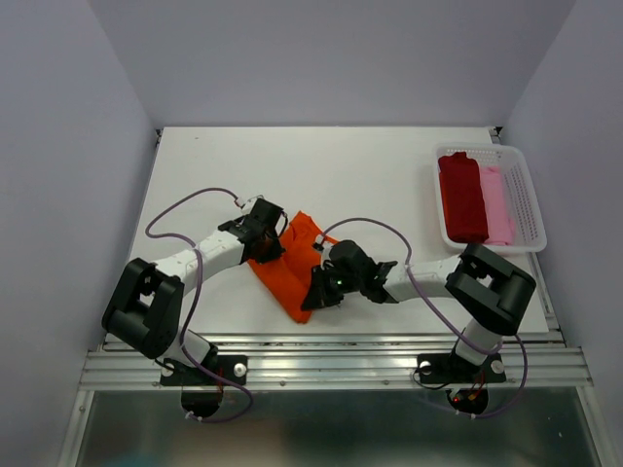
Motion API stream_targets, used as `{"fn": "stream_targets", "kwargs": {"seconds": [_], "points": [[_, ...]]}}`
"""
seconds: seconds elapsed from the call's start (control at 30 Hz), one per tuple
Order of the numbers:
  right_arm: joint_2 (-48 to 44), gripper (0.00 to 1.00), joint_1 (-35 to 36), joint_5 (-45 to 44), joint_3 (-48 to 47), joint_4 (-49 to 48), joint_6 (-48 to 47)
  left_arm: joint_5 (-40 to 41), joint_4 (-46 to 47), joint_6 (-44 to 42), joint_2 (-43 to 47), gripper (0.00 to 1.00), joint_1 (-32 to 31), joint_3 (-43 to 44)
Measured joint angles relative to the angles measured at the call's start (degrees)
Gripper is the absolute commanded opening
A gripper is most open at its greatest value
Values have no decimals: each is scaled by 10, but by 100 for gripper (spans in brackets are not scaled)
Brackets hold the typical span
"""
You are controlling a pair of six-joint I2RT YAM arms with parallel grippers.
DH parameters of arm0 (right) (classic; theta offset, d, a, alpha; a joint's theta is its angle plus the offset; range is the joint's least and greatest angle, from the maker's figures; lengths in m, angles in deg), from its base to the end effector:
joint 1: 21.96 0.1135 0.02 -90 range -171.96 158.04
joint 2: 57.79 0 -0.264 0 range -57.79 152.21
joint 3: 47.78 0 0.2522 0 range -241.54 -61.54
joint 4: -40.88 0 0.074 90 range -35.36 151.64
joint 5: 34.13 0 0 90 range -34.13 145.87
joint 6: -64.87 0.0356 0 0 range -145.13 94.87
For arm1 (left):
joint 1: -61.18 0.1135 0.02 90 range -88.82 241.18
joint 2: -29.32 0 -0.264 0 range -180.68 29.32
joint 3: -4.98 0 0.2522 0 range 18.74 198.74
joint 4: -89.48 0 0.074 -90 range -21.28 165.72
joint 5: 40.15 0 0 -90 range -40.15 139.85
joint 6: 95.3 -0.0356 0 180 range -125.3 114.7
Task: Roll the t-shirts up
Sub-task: Roll the T-shirt to the center of the board.
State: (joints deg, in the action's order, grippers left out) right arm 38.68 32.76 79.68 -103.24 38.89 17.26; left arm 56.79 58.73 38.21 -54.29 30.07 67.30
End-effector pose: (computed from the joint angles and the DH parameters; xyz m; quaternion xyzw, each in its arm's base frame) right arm 0.1747 0.2719 0.1432 -0.1831 0.8686 0.4389 0.1391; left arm 0.2530 -0.1476 0.1981 -0.1215 0.9363 -0.1513 0.2929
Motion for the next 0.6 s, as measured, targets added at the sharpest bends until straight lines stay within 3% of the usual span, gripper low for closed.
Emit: {"fn": "stream_targets", "kwargs": {"seconds": [0.27,0.3,0.37,0.43,0.47,0.6], "points": [[17,6,-12,45,31,-61,30,1,0,-2,0,0,1,0],[17,11,-14,47,35,-64,31,1,0,-2,0,0,1,0],[16,30,-19,50,46,-73,34,2,-2,-2,0,0,1,0],[10,34,-26,48,57,-72,32,3,-6,-2,0,0,1,3],[6,45,-27,45,59,-63,30,4,-7,-2,0,0,1,5],[-39,62,-30,18,56,-12,3,12,-23,-3,11,0,1,19]]}}
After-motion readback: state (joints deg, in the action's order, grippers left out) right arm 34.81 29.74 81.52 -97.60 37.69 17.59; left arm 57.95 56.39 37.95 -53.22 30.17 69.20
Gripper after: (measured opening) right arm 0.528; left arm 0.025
